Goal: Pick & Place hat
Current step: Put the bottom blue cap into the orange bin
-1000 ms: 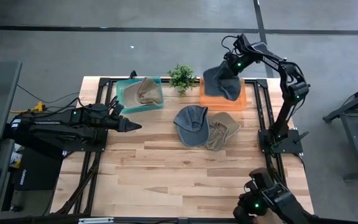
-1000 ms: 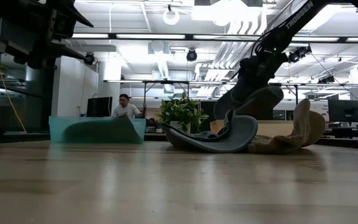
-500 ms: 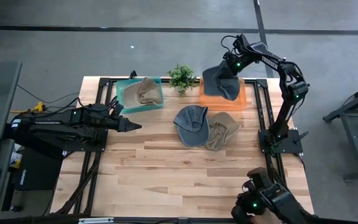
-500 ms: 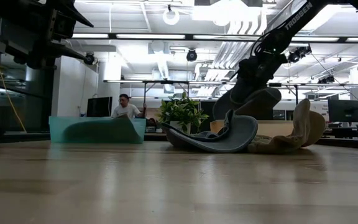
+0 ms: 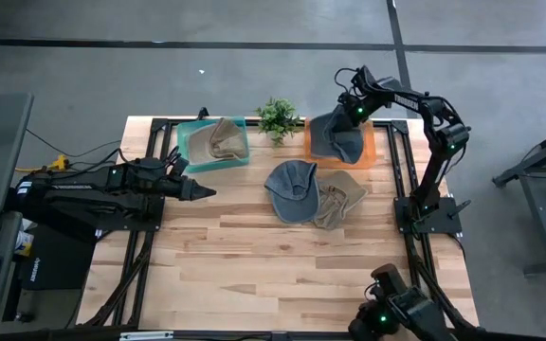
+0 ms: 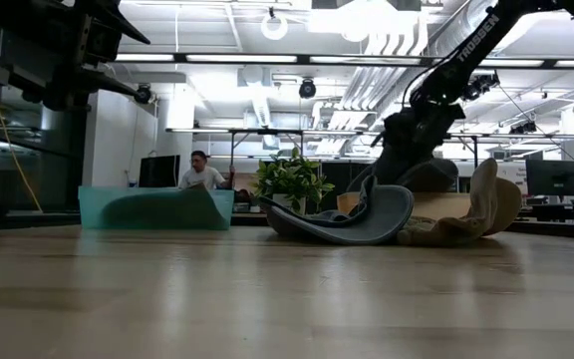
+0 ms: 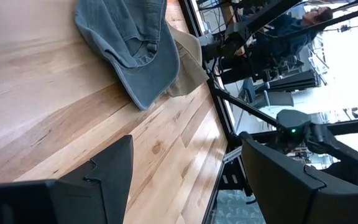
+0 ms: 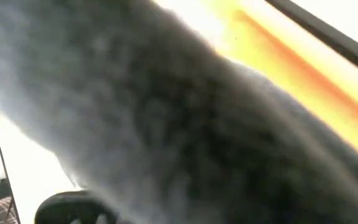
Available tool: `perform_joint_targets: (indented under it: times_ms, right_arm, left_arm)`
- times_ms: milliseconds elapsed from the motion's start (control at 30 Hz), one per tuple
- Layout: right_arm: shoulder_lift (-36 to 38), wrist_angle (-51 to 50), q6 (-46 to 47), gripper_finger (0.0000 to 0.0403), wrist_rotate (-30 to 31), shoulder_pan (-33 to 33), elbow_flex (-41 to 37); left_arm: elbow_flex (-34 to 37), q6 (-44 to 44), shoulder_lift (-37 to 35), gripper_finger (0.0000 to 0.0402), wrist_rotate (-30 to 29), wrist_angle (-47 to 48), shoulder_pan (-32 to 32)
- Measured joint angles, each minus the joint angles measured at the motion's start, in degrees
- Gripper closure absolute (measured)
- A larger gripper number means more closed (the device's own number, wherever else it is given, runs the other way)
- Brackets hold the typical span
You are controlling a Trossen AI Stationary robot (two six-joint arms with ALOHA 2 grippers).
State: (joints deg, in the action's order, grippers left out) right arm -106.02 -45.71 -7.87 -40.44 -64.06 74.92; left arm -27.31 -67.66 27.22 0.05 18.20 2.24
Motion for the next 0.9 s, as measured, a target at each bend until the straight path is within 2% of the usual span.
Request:
perform_joint_targets:
  times_ms: [167, 367, 467, 767, 900]
  right_arm:
    - [0.0, 3.0, 1.5, 0.0402, 0.5, 0.7, -2.5]
    - [0.0, 4.2, 1.9, 0.0377, 8.6, 2.5, -2.7]
    - [0.0, 4.5, 1.9, 0.0351, 11.4, 3.2, -2.7]
    - [0.2, 4.4, 2.9, 0.0241, 12.0, 3.7, -2.7]
    - [2.0, 3.6, 2.8, 0.0204, 17.5, 3.7, -2.7]
  left_arm:
    - [0.0, 0.0, 0.0, 0.0142, -0.1, 0.0, 0.0]
    - [0.0, -0.1, 0.0, 0.0142, -0.2, 0.5, 0.0]
    - [0.0, -0.1, 0.0, 0.0142, -0.2, 1.3, 0.0]
    - [0.0, -0.1, 0.0, 0.0142, -0.2, 2.1, 0.0]
    - [0.0, -0.2, 0.0, 0.0142, -0.1, 2.1, 0.0]
